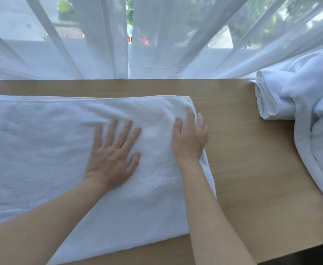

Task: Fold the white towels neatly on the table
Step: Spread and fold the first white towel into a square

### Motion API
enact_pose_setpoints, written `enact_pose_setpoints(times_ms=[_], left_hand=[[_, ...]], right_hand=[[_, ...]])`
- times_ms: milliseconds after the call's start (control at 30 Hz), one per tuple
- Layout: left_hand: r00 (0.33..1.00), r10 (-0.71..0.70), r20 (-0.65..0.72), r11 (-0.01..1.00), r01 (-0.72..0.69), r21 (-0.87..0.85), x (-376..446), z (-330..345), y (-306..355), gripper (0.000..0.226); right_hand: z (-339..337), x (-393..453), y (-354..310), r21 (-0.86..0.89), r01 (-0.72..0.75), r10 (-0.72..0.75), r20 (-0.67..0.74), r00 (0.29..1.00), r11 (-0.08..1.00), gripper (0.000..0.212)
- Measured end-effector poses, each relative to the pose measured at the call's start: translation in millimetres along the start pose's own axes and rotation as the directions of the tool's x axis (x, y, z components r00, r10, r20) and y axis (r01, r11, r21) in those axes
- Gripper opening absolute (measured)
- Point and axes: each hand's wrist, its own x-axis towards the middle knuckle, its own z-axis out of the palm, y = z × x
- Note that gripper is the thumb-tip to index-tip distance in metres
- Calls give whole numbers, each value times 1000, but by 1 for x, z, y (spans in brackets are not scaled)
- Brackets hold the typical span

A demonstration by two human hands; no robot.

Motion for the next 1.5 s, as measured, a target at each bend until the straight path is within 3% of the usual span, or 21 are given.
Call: enact_pose_setpoints(times_ms=[100, 233, 367, 500, 600, 700, 733, 800, 867, 933, 967, 1033, 1100, 1167, 1267, 1400, 1500], left_hand=[[1000, -5, 5, 1000, 5, -1, 2, -1, 0, 68], [1000, 0, 5, 1000, 0, -12, 1, -3, 1, 67], [1000, 20, -2, 999, -20, -41, 3, -4, 0, 66], [1000, 8, 20, 999, -7, -47, 1, -1, 0, 67], [999, 10, 35, 999, -9, -42, 2, -2, -1, 68], [999, 13, 39, 999, -11, -48, 1, -2, -1, 68], [999, 14, 39, 999, -12, -49, 1, -2, -1, 68], [999, 14, 31, 998, -13, -55, 1, -3, 0, 69], [1000, 10, 16, 998, -9, -69, 1, -3, 0, 69], [1000, 11, 5, 996, -10, -85, 1, -3, -1, 69], [1000, 20, 3, 996, -19, -84, 0, -3, -1, 69], [999, 33, 8, 997, -32, -72, 1, -2, -1, 69], [1000, 26, 18, 998, -25, -64, 2, -4, 0, 69], [999, 20, 24, 998, -19, -56, 3, -4, 0, 70], [1000, 17, 24, 999, -16, -51, 2, -4, 0, 70], [1000, 19, 13, 999, -18, -46, 3, -2, 0, 71], [1000, 15, 9, 999, -15, -37, 3, -1, -1, 72]], right_hand=[[-4, 9, -3, 147, -120, 126, -32, 992, 982, 51], [-12, 24, 1, 87, -98, 100, -12, 995, 991, 32], [-18, 38, 6, 37, -80, 80, 10, 997, 996, 31], [-22, 44, 8, 229, -219, 200, 105, 974, 948, 36], [-48, 56, 7, 426, -427, 263, 391, 882, 798, 52], [-62, 62, 5, 453, -562, 81, 725, 684, 692, 43], [-62, 61, 4, 441, -568, 35, 769, 639, 695, 40], [-60, 61, 2, 479, -557, -51, 787, 615, 679, 36], [-56, 61, 4, 580, -551, -115, 744, 658, 600, 35], [-51, 64, 10, 694, -517, -64, 626, 778, 502, 33], [-48, 64, 13, 725, -471, 1, 544, 839, 503, 34], [-38, 60, 12, 658, -358, 125, 374, 919, 663, 35], [-27, 55, 11, 481, -241, 163, 198, 967, 843, 35], [-25, 56, 11, 411, -187, 149, 123, 981, 892, 35], [-29, 63, 21, 374, -158, 117, 129, 985, 914, 41], [-19, 60, 18, 132, -124, 117, 58, 991, 983, 56], [-17, 57, 14, 51, -155, 154, 24, 988, 987, 60]])
